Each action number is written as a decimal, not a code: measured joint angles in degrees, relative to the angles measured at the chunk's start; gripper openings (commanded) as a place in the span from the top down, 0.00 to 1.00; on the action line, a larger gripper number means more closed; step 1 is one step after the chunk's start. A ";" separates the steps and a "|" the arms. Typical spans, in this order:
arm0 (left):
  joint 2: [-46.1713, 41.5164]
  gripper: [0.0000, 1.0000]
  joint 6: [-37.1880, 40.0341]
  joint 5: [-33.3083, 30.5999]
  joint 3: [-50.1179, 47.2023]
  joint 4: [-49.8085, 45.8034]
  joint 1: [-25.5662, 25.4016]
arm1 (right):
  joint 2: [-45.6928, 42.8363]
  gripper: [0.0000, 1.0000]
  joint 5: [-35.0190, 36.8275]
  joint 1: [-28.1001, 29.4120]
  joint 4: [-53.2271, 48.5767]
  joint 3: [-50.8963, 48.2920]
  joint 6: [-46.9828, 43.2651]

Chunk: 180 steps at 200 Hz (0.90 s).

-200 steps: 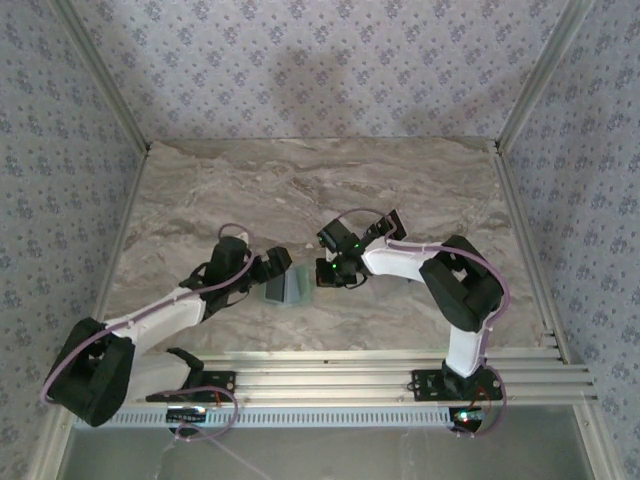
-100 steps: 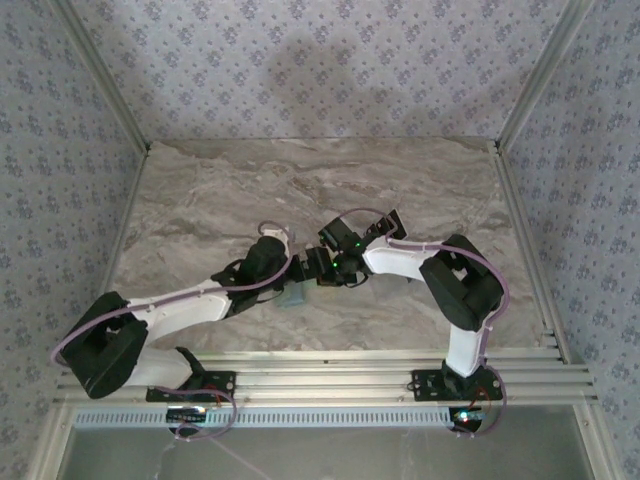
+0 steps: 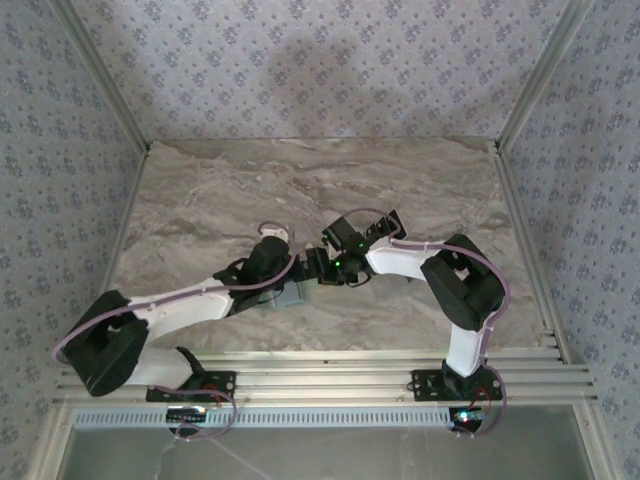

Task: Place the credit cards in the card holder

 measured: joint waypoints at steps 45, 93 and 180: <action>-13.40 0.00 0.26 -10.23 4.09 -18.43 6.36 | -0.11 1.00 -0.17 -0.07 0.42 -0.26 0.00; -19.80 0.00 -1.31 -10.38 -7.91 -26.12 17.40 | -0.11 1.00 -0.17 -0.04 0.46 -0.28 0.02; -15.34 0.00 -2.21 3.30 -17.97 -8.81 18.53 | -0.09 1.00 -0.17 -0.04 0.46 -0.26 0.00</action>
